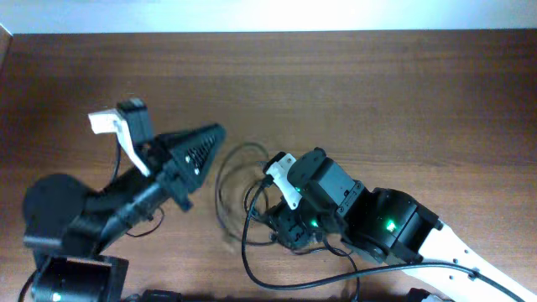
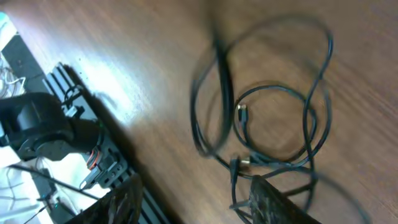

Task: Untangle cables

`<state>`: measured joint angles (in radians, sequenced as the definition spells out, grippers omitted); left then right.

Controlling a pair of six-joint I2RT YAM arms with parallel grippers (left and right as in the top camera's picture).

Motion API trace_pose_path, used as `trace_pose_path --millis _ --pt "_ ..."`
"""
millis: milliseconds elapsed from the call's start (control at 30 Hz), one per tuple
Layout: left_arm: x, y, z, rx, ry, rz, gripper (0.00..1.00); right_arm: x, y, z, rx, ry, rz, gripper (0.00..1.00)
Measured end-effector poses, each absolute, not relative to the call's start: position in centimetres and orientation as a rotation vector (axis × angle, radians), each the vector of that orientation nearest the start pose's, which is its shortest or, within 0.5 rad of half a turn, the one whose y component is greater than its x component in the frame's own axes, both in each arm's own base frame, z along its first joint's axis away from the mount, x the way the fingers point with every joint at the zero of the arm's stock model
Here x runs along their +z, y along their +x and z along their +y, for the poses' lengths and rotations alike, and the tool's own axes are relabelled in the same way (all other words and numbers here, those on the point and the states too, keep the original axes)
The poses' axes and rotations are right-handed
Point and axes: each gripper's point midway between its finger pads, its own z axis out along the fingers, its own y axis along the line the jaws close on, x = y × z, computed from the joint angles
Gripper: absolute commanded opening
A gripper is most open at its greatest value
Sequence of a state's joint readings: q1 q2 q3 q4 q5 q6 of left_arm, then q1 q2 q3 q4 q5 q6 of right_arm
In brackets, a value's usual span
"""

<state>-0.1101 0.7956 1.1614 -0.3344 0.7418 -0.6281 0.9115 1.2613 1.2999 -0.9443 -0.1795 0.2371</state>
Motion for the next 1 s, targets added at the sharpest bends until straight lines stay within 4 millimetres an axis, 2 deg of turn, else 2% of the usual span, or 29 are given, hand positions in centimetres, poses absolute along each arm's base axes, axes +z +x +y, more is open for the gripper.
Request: trace_pose_path --millis 67,133,200,267,433,500,533,633,667,800,900,967,1000 --pt "46.4 20.8 -15.6 -1.174 0.397 1.58 0.11 24.8 19.0 28.4 0.674 -0.882 2.393 0.59" --pt "47.5 19.3 -16.4 -1.202 0.53 1.505 0.13 25.7 20.2 28.7 0.681 -0.84 2.345 0.64" --pt "47.9 17.9 -17.0 -1.236 0.622 1.471 0.24 25.6 20.7 28.3 0.663 -0.821 2.351 0.66" --pt "47.8 17.2 -17.3 -1.271 0.652 1.472 0.28 25.0 20.6 27.6 0.632 -0.822 2.384 0.67" --pt "47.7 16.7 -17.5 -1.324 0.663 1.493 0.32 21.7 18.5 24.8 0.514 -0.852 2.59 0.67" --pt "47.5 16.5 -17.6 -1.342 0.666 1.504 0.32 20.1 17.8 24.7 0.501 -0.877 2.68 0.67" --pt "47.4 16.4 -17.6 -1.351 0.662 1.514 0.32 18.7 17.1 24.6 0.485 -0.901 2.762 0.67" --pt "46.9 16.5 -17.6 -1.371 0.645 1.547 0.33 16.2 16.3 24.9 0.47 -0.933 2.885 0.66" --pt "46.6 16.5 -17.6 -1.377 0.638 1.559 0.33 15.3 15.9 25.3 0.481 -0.951 2.934 0.6" --pt "46.6 16.5 -17.6 -1.379 0.637 1.562 0.33 12.9 14.2 27.1 0.497 -0.965 3.047 0.61" --pt "46.5 16.1 -17.8 -1.396 0.661 1.562 0.31 12.7 12.8 28.6 0.483 -0.853 3.083 0.7" --pt "46.5 15.7 -17.9 -1.411 0.683 1.563 0.31 12.4 11.9 28.6 0.379 -0.764 3.102 0.7" --pt "46.4 15.5 -17.9 -1.42 0.694 1.563 0.3 12.2 11.7 28.2 0.292 -0.646 3.12 0.7"
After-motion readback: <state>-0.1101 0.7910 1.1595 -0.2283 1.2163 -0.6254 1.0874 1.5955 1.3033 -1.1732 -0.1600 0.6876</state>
